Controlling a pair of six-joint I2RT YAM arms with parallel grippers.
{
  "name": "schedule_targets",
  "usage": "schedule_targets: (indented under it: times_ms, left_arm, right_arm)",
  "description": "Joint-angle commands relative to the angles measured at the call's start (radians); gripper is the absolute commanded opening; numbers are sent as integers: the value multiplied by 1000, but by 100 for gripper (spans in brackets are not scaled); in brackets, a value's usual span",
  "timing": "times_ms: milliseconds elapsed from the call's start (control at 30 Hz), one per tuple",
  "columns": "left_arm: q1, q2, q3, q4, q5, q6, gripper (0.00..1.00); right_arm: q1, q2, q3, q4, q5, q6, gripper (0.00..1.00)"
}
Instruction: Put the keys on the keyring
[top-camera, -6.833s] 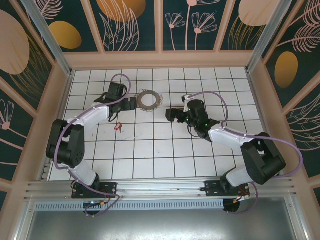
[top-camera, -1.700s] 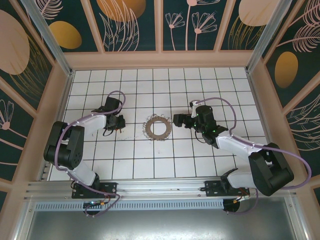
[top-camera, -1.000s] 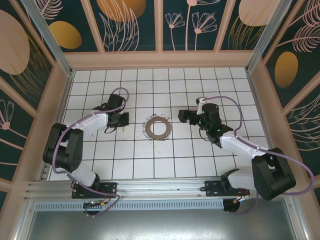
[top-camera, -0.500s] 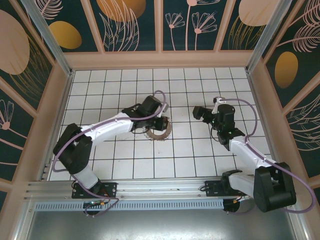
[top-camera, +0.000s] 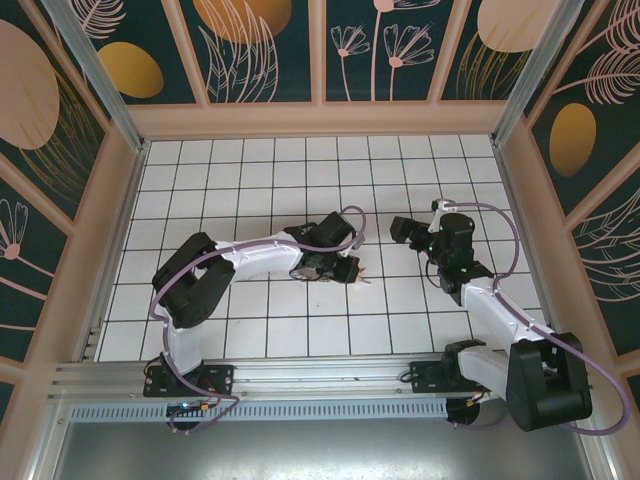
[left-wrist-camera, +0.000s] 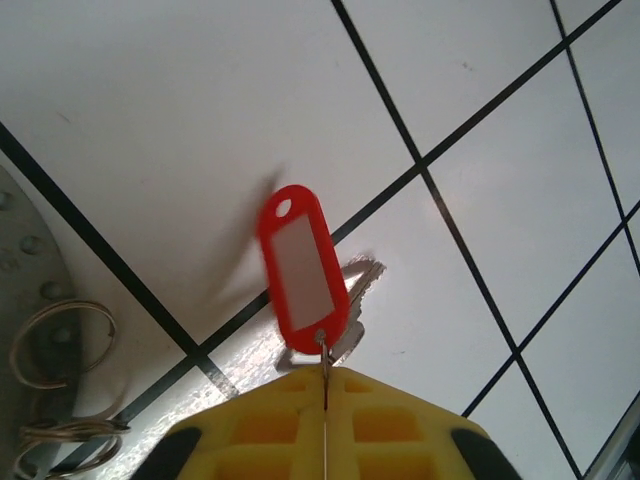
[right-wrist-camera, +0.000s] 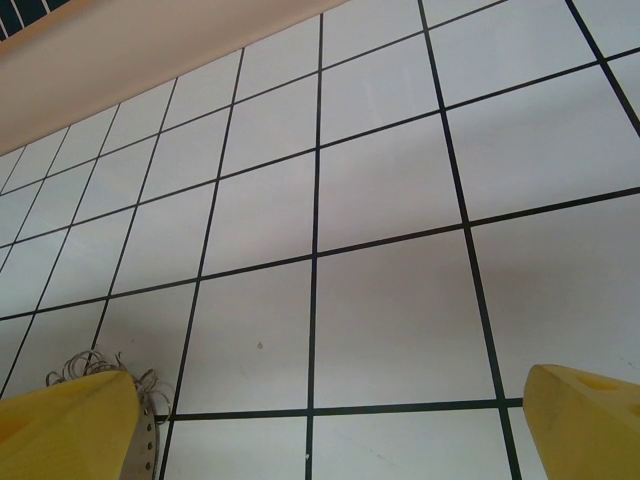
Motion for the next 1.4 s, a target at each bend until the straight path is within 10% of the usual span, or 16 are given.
schedule_targets:
  times_ms: [0, 767, 1367]
  left_arm:
    - [-2, -3, 29, 28, 15, -20, 25]
    - [250, -423, -418, -35, -92, 12, 37]
    - [267, -297, -400, 70, -74, 57, 30]
  right_arm:
    - [-8, -12, -11, -6, -11, -18, 99]
    - [191, 98, 56, -8, -48, 1, 99]
    - [235, 127, 68, 7, -23, 33, 99]
